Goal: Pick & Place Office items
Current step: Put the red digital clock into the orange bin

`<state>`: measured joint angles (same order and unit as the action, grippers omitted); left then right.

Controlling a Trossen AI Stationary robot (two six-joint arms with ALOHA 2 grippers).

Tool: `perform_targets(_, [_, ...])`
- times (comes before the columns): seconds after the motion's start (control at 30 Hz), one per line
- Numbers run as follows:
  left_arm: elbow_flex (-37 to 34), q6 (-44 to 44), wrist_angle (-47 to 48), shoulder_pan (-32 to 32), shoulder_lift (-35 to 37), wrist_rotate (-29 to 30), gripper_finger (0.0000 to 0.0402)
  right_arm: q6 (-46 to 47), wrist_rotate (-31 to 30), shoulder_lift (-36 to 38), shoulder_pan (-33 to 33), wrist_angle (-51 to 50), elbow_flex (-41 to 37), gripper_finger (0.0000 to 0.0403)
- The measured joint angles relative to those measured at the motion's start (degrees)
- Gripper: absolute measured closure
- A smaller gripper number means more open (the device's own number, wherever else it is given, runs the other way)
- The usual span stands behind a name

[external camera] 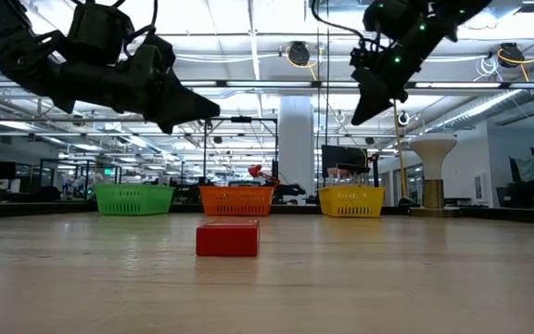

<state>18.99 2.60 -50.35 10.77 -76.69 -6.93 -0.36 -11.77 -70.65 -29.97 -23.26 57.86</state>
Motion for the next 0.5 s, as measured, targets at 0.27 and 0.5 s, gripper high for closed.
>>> perform_targets(0.27, [3.4, -8.1, 8.8, -9.0, -3.0, 0.2, 0.0357, -0.4, 4.4, 1.9, 2.1, 8.4, -12.4, 0.0387])
perform_targets(0.5, [11.5, -8.0, 18.5, -19.0, -10.9, 4.0, 0.0357, 1.2, 4.4, 2.1, 7.4, 15.2, -18.6, 0.0399])
